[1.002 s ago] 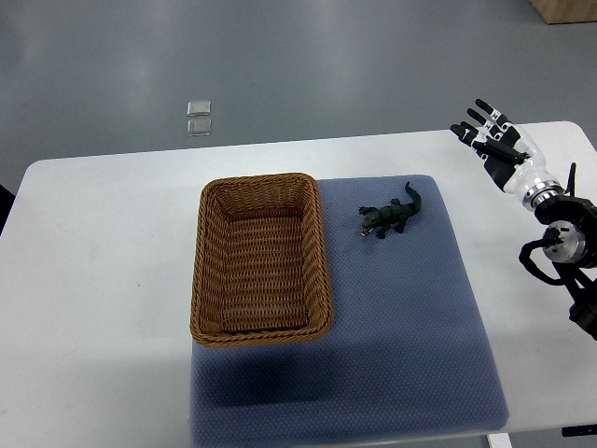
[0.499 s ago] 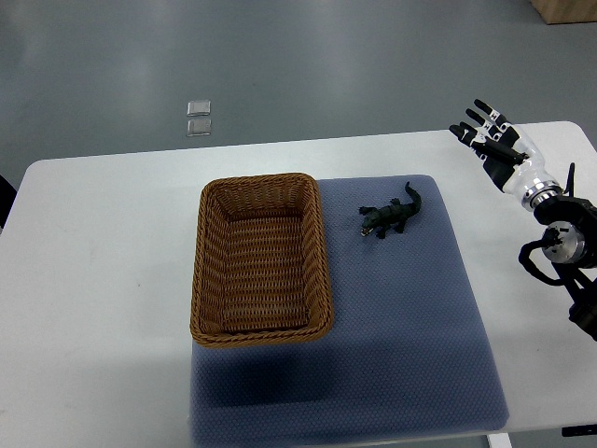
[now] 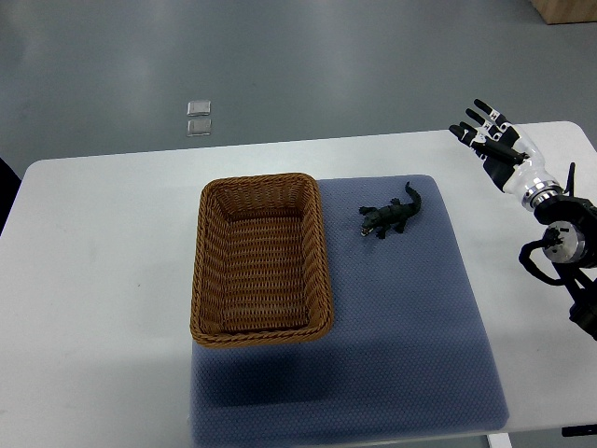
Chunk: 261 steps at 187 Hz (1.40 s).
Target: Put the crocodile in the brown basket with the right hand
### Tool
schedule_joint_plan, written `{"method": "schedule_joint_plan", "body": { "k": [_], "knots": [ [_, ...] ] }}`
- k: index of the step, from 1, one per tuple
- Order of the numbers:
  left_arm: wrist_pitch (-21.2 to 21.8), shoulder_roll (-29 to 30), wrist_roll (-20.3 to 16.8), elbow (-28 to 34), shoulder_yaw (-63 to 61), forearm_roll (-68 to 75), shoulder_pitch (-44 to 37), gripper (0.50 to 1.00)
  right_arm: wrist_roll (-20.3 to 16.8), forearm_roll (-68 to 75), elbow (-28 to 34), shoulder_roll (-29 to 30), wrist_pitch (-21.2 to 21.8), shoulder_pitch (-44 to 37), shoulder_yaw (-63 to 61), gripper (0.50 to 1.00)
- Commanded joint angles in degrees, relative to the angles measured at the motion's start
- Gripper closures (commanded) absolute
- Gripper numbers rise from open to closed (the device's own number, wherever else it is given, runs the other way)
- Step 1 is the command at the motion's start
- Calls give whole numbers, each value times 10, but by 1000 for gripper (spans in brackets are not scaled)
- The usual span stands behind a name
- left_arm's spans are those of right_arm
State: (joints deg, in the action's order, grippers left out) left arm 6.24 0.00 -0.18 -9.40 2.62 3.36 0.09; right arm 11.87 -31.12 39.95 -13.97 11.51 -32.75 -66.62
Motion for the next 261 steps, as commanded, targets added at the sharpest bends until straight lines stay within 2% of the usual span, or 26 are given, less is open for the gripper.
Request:
{"method": "schedule_joint_plan", "body": {
  "k": [1,81,119,183,211,236,261],
  "knots": [
    [0,0,0,0,0,0,0,500,0,0,3,0,0,-1,0,570],
    [0,0,0,0,0,0,0,500,0,0,5,-8,0,-16,1,570],
    [0,0,0,0,0,0,0,500,0,-7,5,-18,26,-17,1,570],
    [0,0,0,0,0,0,0,500,0,-11,7,-24,28,-26,4,570],
    [0,0,0,0,0,0,0,500,2,-25,7,-45,28,-34,31,570],
    [0,0,0,0,0,0,0,500,23,-39,8,-74,29,-50,73,572],
    [0,0,0,0,0,0,0,500,42,-90,8,-120,29,-90,195,572]
  ]
}}
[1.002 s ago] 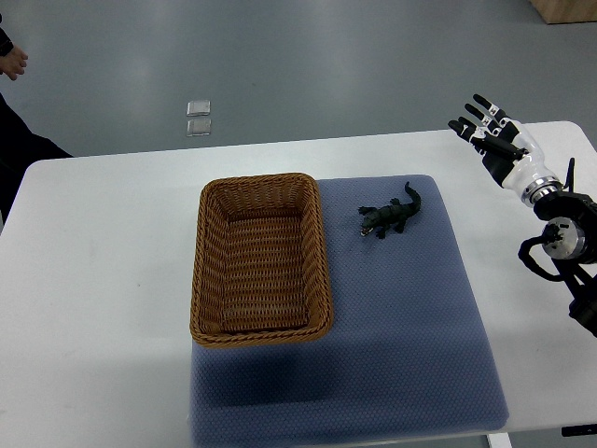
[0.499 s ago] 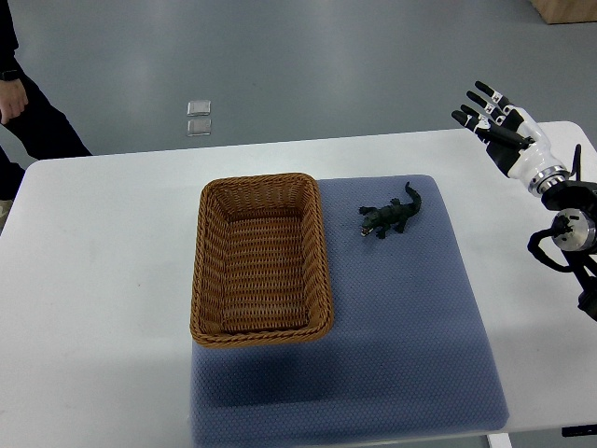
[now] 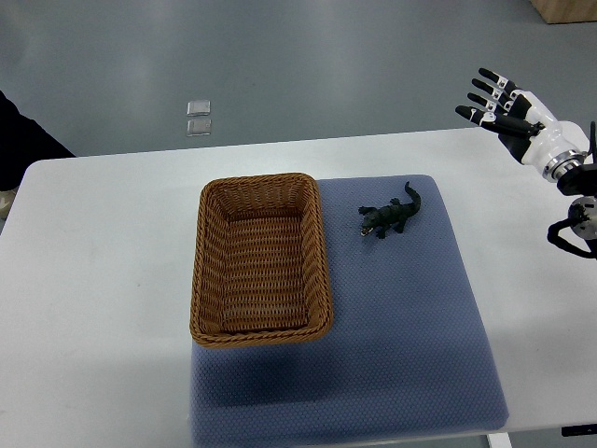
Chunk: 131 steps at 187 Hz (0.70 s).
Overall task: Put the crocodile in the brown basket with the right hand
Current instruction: 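Reach the right hand over the green toy crocodile, fingers open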
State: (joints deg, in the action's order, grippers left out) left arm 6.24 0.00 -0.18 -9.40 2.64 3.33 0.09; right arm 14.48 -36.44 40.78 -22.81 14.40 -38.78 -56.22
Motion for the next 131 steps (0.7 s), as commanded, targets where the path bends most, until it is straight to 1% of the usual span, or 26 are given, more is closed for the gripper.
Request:
{"method": "schedule_joint_plan", "body": {
  "k": [1,12,14,29,39,60,88,115,131],
  "knots": [
    [0,0,0,0,0,0,0,500,16,-36,0,-32,0,-30,91,572],
    [0,0,0,0,0,0,0,500,48,-55,0,-50,0,-60,161,572],
    [0,0,0,0,0,0,0,500,48,-55,0,-50,0,-60,161,572],
    [0,0,0,0,0,0,0,500,94,-76,0,-72,-2,-96,252,572],
    [0,0,0,0,0,0,0,500,114,-89,0,-78,-3,-123,300,572],
    [0,0,0,0,0,0,0,500,136,-144,3,-81,-6,-169,381,572],
    [0,0,0,0,0,0,0,500,172,-253,4,-80,-15,-208,438,574],
    [0,0,0,0,0,0,0,500,205,-358,12,-76,-55,-236,499,574],
    [0,0,0,0,0,0,0,500,205,-407,17,-73,-89,-249,542,574]
  ]
}}
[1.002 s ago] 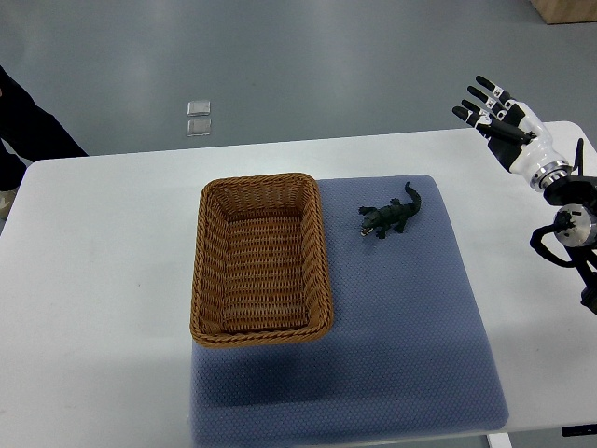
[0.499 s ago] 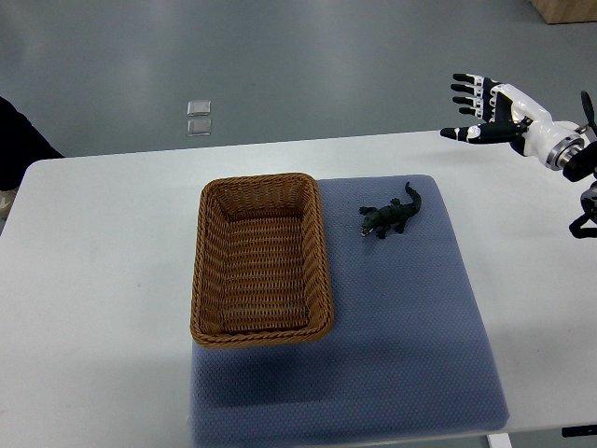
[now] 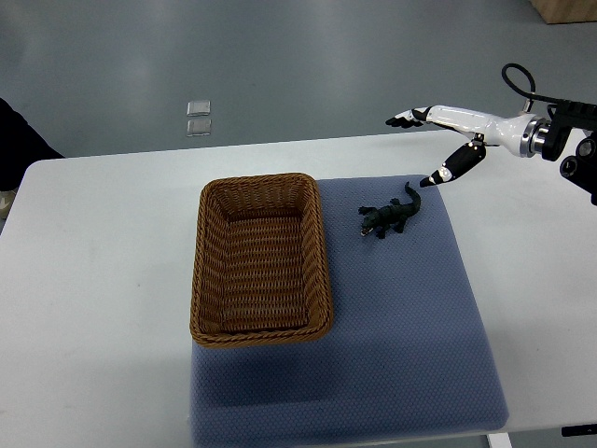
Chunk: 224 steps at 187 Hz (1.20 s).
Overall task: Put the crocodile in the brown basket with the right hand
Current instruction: 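Reach the right hand over the green toy crocodile, fingers open, then lower the right hand and close its fingers around the crocodile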
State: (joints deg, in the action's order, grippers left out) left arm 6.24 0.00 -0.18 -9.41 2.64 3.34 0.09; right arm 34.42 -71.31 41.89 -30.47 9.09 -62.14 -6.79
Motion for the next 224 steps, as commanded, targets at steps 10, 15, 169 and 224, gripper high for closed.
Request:
{"method": "schedule_joint_plan", "body": {
  "k": [10,15,169,224],
  "knots": [
    [1,0,0,0,0,0,0,500,6,-81,8,4,-63,-24,72,574],
    [0,0,0,0,0,0,0,500,6,-88,13,5,-79,-27,85,574],
    [0,0,0,0,0,0,0,500,6,-135,35,49,-227,-54,244,579],
    [0,0,0,0,0,0,0,500,6,-133,30,60,-225,-60,265,579]
  ]
}}
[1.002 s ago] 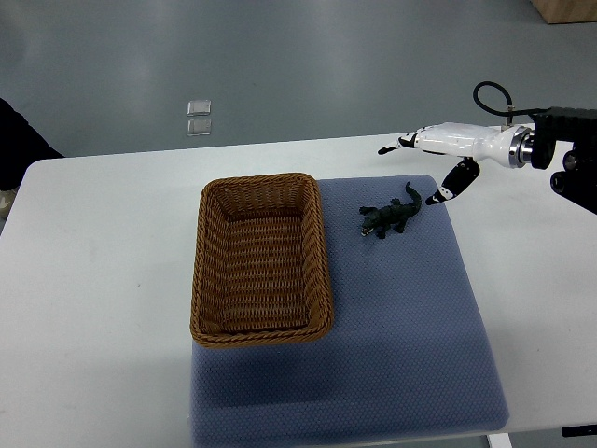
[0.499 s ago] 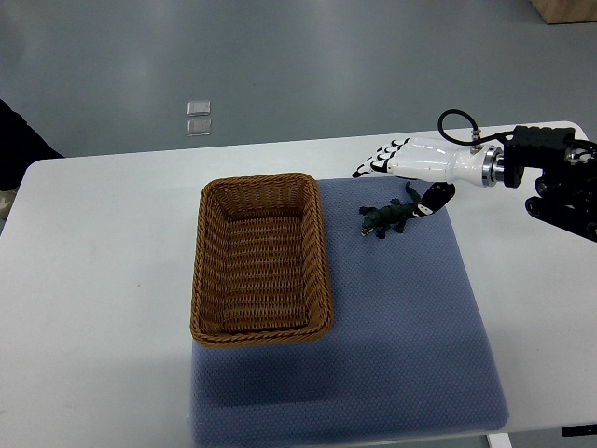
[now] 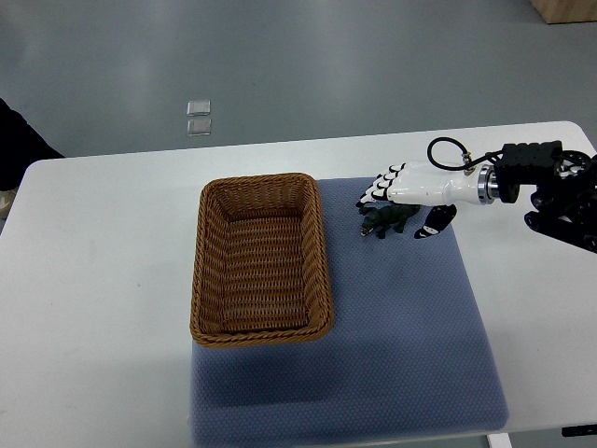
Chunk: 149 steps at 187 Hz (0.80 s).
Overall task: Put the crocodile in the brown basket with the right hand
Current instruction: 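Lower the right hand and close its fingers around the crocodile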
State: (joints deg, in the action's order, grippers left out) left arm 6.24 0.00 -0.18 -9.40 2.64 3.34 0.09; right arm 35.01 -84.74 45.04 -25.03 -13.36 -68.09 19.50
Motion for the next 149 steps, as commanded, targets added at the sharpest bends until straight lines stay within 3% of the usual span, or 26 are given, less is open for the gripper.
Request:
{"method": "schedule_joint_plan", "body": {
  "k": [1,70,107,149],
  "knots": [
    [0,0,0,0,0,0,0,500,0,1,-1,6,0,0,2,579],
    [0,0,0,0,0,0,0,500,0,8,-7,18,22,0,2,579],
    [0,0,0,0,0,0,0,500,-46,8,-14,19,53,-1,0,579],
    [0,0,0,0,0,0,0,500,-71,12,-16,19,72,-1,-8,579]
  ]
}}
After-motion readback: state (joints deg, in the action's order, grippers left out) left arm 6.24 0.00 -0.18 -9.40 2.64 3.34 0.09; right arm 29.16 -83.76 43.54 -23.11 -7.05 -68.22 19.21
